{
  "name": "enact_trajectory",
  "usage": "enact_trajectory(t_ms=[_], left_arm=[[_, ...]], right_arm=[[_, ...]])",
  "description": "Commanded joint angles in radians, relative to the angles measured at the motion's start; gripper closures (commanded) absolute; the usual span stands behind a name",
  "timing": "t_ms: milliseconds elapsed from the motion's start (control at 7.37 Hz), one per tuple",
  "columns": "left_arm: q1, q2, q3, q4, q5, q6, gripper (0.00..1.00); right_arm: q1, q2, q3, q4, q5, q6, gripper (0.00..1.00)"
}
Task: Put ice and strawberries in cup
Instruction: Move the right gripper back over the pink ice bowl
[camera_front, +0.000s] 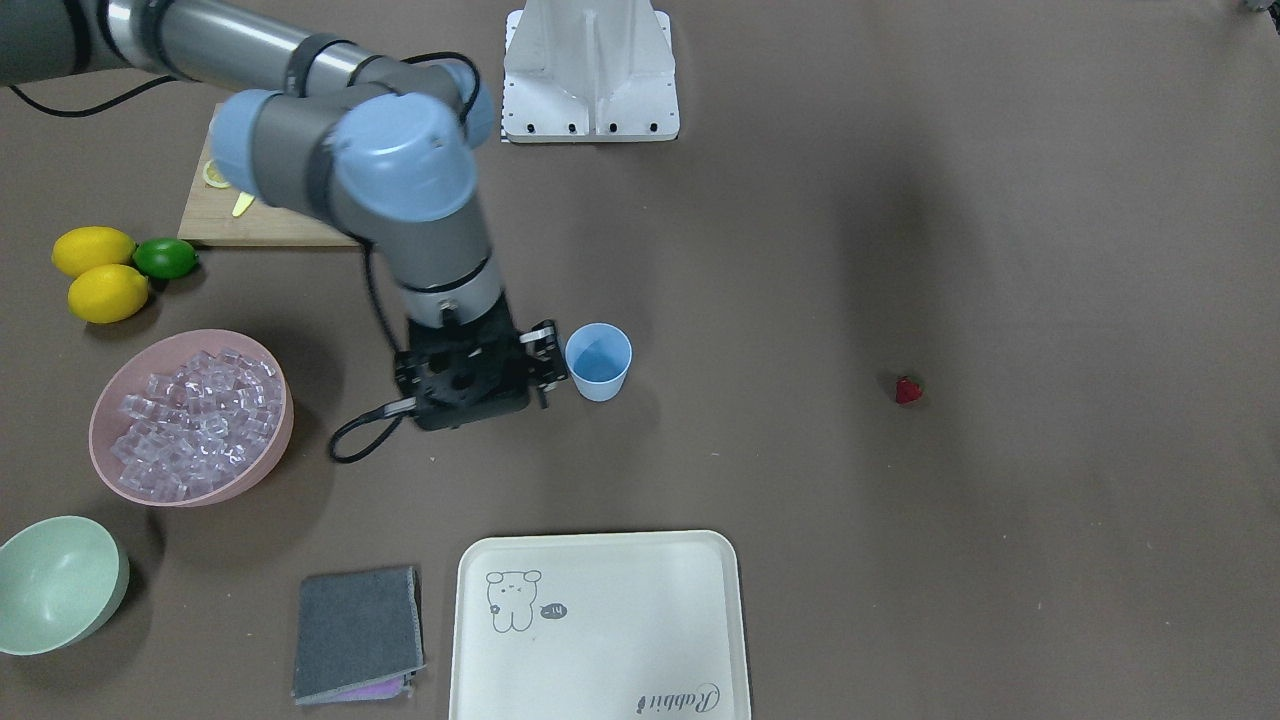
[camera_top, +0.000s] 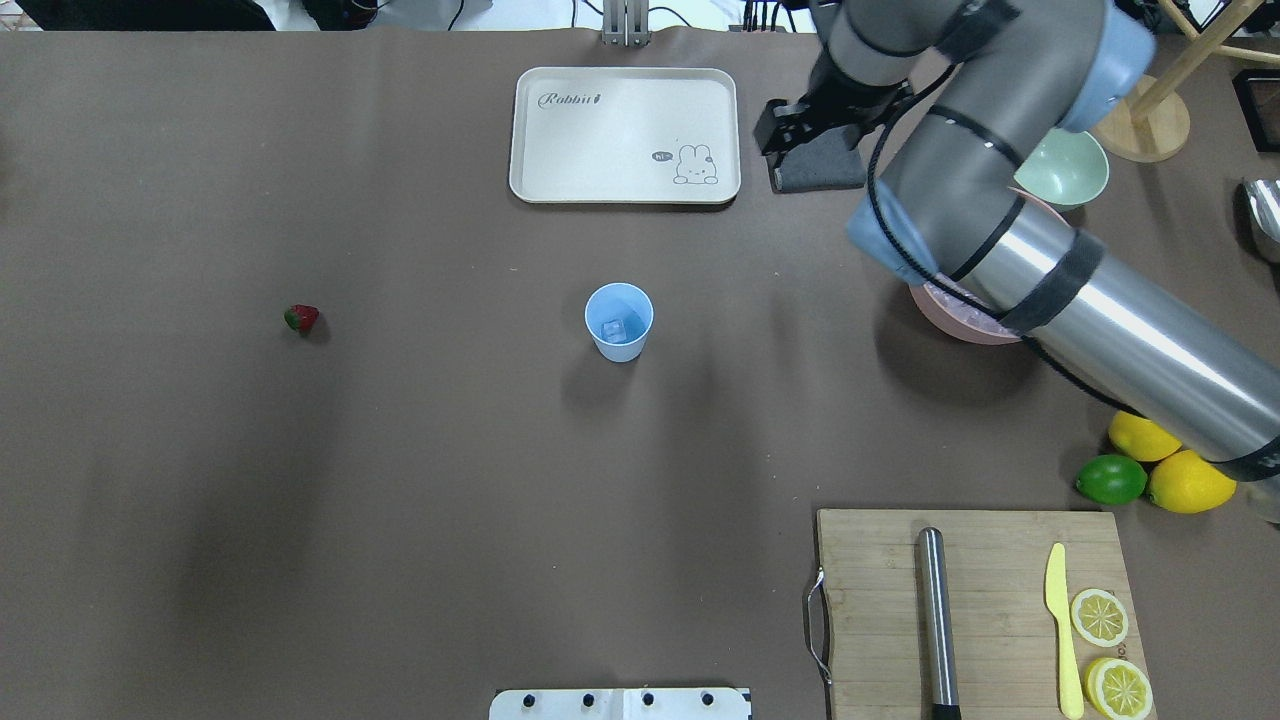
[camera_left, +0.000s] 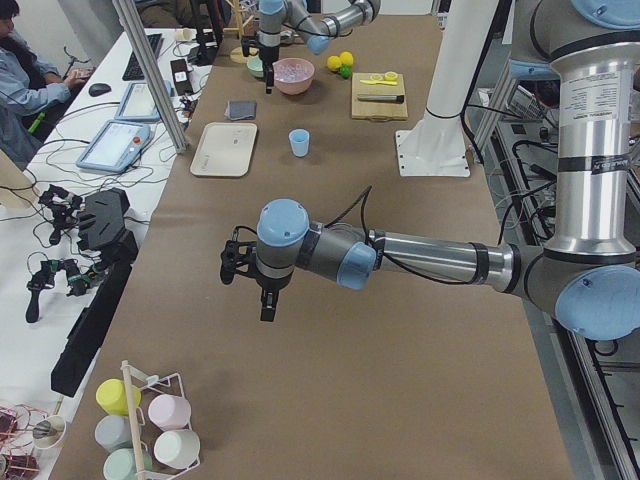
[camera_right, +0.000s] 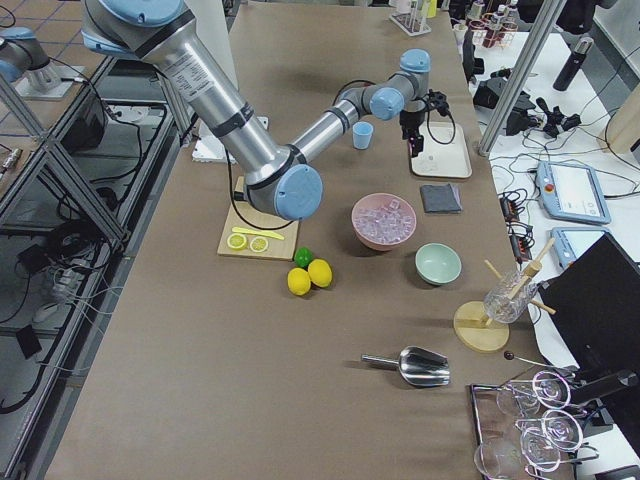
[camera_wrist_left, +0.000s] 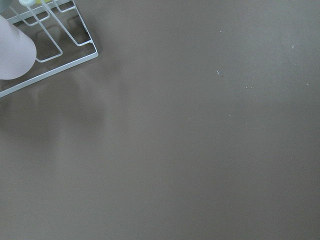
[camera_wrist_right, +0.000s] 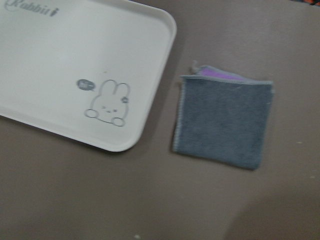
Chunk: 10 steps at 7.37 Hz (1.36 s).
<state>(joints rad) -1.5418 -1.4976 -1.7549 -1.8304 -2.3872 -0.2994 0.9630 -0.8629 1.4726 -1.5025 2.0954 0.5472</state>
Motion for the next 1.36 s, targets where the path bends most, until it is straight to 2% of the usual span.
enact_trajectory(t_ms=[0, 271, 407, 543, 678, 814, 950, 1086, 1221], left_arm=[[0.000, -0.001, -0.003, -0.001, -0.001, -0.001, 0.02], [0.000, -0.004, -0.001, -0.001, -0.001, -0.001, 0.02], [0.000, -0.006, -0.001, 0.000, 0.000, -0.007, 0.02], [0.000, -0.004, -0.001, 0.000, -0.001, -0.003, 0.02], [0.000, -0.003, 0.000, 0.000, 0.000, -0.001, 0.02], [0.000, -0.001, -0.001, -0.001, -0.001, -0.001, 0.02], [0.000, 0.000, -0.001, -0.001, -0.001, -0.001, 0.02], [0.000, 0.002, 0.000, -0.001, -0.001, 0.000, 0.02], [0.000, 0.008, 0.000, -0.003, -0.001, 0.000, 0.02]], right_arm=[[0.133, -0.140, 0.002, 0.005, 0.067, -0.262, 0.09], [0.172, -0.316, 0.067, 0.071, 0.081, -0.370, 0.09], [0.171, -0.414, 0.057, 0.173, 0.052, -0.389, 0.08], [0.171, -0.432, 0.052, 0.224, 0.046, -0.377, 0.08], [0.165, -0.415, 0.054, 0.223, 0.051, -0.359, 0.08], [0.152, -0.374, 0.066, 0.205, 0.060, -0.305, 0.10], [0.152, -0.351, 0.121, 0.112, 0.063, -0.302, 0.11], [0.120, -0.349, 0.159, 0.079, 0.060, -0.291, 0.11], [0.074, -0.352, 0.160, 0.091, 0.049, -0.247, 0.11]])
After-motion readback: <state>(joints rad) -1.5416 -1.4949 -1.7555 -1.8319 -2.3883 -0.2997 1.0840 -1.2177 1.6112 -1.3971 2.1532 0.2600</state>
